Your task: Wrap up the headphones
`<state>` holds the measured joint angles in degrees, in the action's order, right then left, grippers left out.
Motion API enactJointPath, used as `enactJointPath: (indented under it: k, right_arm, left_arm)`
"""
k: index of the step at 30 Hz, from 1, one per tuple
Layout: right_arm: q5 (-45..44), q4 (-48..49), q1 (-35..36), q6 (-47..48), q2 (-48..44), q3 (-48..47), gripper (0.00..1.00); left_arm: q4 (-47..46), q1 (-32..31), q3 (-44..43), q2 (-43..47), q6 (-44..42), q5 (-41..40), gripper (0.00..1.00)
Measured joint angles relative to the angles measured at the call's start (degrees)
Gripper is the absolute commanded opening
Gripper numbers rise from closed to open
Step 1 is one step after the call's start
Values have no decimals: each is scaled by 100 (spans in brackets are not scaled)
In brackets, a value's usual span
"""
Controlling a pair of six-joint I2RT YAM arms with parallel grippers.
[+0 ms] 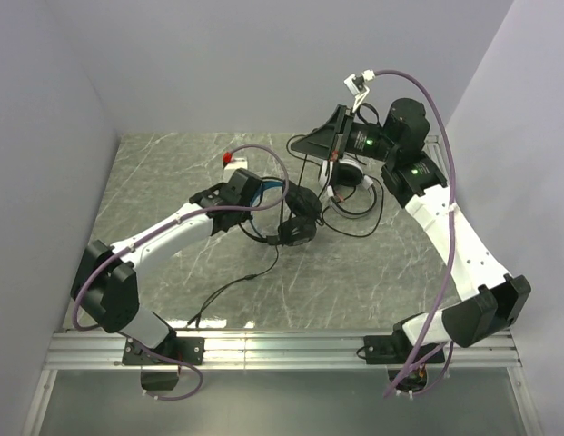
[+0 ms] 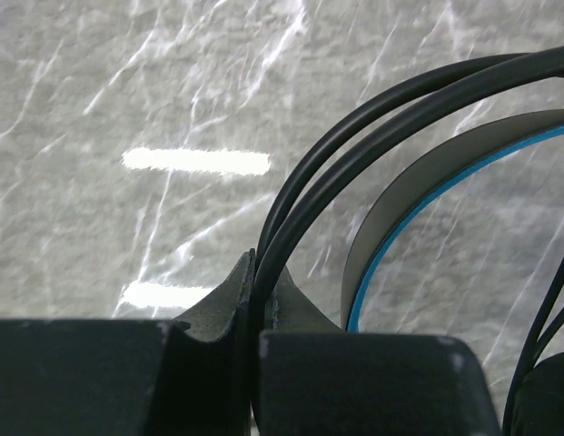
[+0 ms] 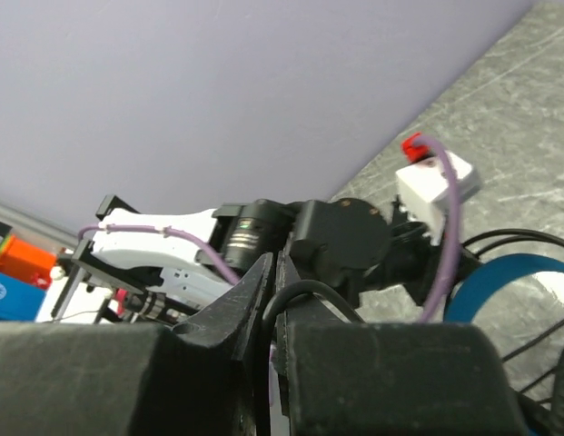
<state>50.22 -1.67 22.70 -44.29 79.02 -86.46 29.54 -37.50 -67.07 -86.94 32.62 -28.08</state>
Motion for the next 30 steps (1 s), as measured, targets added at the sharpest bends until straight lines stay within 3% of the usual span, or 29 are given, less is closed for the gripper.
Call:
enactJointPath:
  k: [9, 17, 30]
  right_arm:
    - [319, -192, -398, 70, 153, 0, 8]
    - [284, -791, -457, 450, 142, 59, 8]
    - [-870, -2618, -551, 2162, 138, -411, 8]
  left_arm:
    - [1290, -310, -675, 37, -7, -968, 0]
    - [1882, -319, -892, 28, -31, -1963, 0]
    - [2264, -315, -1213, 55, -621, -1432, 0]
